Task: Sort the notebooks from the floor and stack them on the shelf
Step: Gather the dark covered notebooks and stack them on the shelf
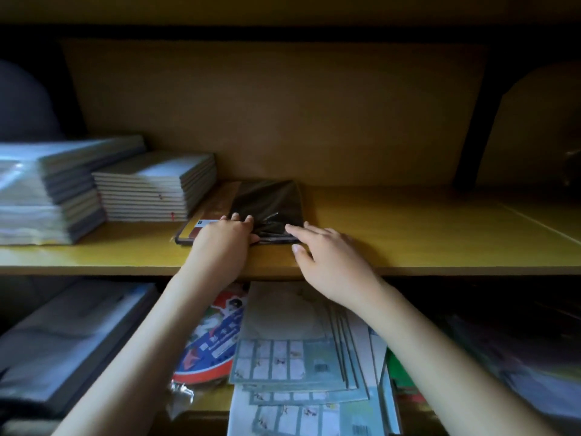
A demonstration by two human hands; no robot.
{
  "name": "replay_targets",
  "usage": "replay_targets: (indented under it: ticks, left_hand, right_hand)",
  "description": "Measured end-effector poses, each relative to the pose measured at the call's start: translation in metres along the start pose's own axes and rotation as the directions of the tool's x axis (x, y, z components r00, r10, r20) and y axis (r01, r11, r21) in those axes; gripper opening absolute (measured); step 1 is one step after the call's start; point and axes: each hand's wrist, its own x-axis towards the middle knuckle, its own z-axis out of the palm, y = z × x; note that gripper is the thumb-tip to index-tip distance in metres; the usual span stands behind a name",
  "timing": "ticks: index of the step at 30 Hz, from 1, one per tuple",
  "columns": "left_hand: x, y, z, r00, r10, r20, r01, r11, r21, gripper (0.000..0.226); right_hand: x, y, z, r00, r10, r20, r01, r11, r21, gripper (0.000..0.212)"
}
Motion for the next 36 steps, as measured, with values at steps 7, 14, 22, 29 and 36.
replay_targets:
  ticks: [7,14,22,29,36]
  left_hand:
    - [0.009,-0.008,0.007,0.999,0.012,-0.033,-0.016,0.993,-0.117,0.050]
    - [0.016,-0.007,0.006,0.998,0.026,0.059,-0.015,0.983,-0.183,0.054]
    - [-0.004,0.009,0.008,0.988,-0.070,-0.141,0.031,0.965,-0.259,0.059]
    - [-0.053,0.056,0.005,0.700,0.181,-0.691,-0.566,0.730,-0.383,0.036]
    - [-0.133,0.175,0.070,0.568,0.654,-0.499,-0.823,0.445,-0.354,0.029]
  right_hand:
    - [0.012,-0.002,0.011,1.000,0.002,-0.001,-0.003,0.998,-0.055,0.046]
    - [0.016,0.002,0.010,0.997,0.012,0.072,-0.003,0.992,-0.126,0.049]
    - [-0.002,0.003,0.011,0.996,-0.063,-0.067,0.051,0.986,-0.162,0.045]
    - [-0.092,0.041,-0.010,0.920,-0.245,-0.307,0.256,0.967,-0.004,0.027]
    - [-0.263,0.121,-0.001,0.988,0.090,-0.128,-0.095,0.995,-0.033,0.016]
